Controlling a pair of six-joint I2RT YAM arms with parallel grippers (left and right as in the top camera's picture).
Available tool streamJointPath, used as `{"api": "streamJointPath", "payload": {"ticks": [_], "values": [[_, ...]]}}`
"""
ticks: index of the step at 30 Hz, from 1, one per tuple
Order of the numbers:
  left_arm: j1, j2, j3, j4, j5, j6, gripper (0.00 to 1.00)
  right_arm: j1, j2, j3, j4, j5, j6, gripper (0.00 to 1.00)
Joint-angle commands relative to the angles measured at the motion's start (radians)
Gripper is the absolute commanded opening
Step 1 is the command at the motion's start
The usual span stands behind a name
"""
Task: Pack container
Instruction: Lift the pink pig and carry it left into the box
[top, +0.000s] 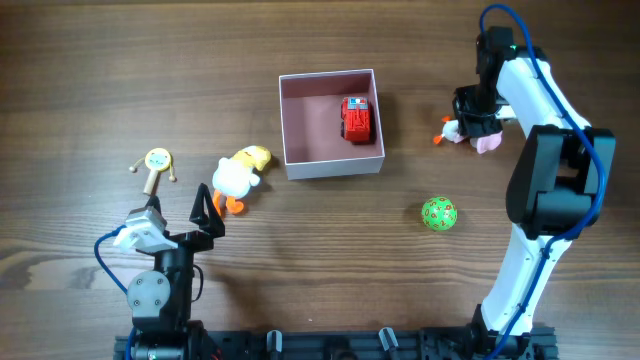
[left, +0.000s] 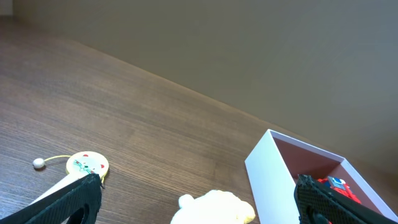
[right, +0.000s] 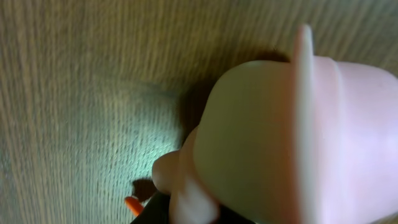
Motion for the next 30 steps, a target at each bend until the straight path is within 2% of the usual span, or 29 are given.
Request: {"api": "streamJointPath", "payload": {"ticks": [1,12,18,22,25,30], "values": [[0.007,-0.011,-0.005,0.0,0.009,0.001,1.0,0.002,-0.016,0.061,0.014,-0.099,-0.142,0.19],[0.007,-0.011,-0.005,-0.001,0.009,0.001,1.0,0.002,-0.074,0.297,0.016,-0.349,-0.5,0.21],[0.007,-0.011,-0.005,-0.001,0.009,0.001,1.0,0.034,-0.162,0.31,0.036,-0.479,-0.62,0.18],[0.007,-0.011,-0.005,-0.001,0.009,0.001,1.0,0.112,-0.208,0.31,0.035,-0.51,-0.778,0.18],[0.007,-0.011,-0.005,-0.001,0.009,0.002,1.0,0.214,-0.22,0.31,0.028,-0.507,-0.959,0.18],[0.007,-0.011,-0.005,0.0,0.009,0.001,1.0,0.348,-0.217,0.307,0.001,-0.37,-1.103,0.2]]}}
